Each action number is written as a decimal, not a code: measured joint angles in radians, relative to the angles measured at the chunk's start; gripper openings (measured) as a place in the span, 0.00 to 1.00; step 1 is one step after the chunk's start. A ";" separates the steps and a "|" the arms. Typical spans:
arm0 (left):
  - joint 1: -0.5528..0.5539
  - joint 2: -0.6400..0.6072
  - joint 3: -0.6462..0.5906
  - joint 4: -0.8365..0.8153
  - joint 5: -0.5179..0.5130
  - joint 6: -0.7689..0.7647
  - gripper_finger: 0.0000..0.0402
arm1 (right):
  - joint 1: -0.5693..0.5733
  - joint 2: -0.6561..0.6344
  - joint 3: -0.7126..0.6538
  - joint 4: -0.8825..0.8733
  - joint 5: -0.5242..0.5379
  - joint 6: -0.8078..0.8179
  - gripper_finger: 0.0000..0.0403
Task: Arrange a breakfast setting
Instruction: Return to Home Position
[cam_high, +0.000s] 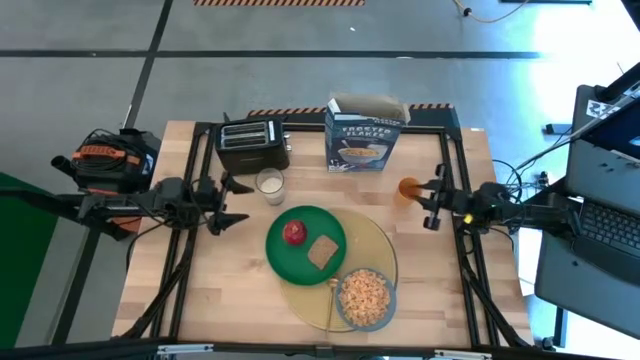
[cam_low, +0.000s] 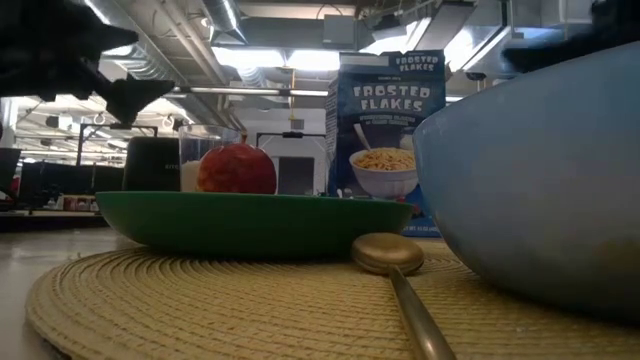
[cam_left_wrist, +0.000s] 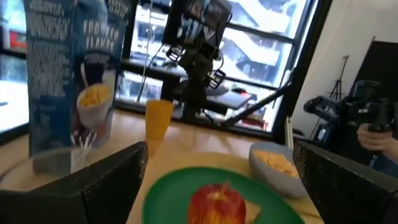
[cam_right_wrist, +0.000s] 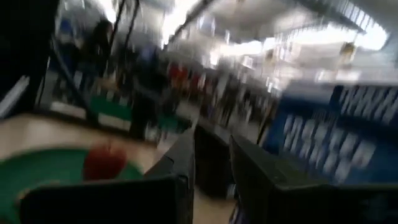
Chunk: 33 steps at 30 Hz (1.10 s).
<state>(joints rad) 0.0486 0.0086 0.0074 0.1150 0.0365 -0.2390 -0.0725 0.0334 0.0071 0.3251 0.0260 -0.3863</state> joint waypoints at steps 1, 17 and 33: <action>0.000 -0.002 0.000 -0.021 0.001 -0.012 0.99 | 0.000 0.000 0.000 -0.047 0.013 0.024 0.19; 0.000 0.032 0.001 -0.100 -0.009 -0.204 0.99 | 0.000 0.017 0.001 -0.281 0.088 0.173 0.19; 0.000 0.032 0.001 -0.102 -0.010 -0.197 0.99 | 0.000 0.017 0.001 -0.282 0.087 0.173 0.19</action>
<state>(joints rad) 0.0490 0.0402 0.0086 0.0132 0.0269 -0.4355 -0.0727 0.0502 0.0082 0.0433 0.1127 -0.2138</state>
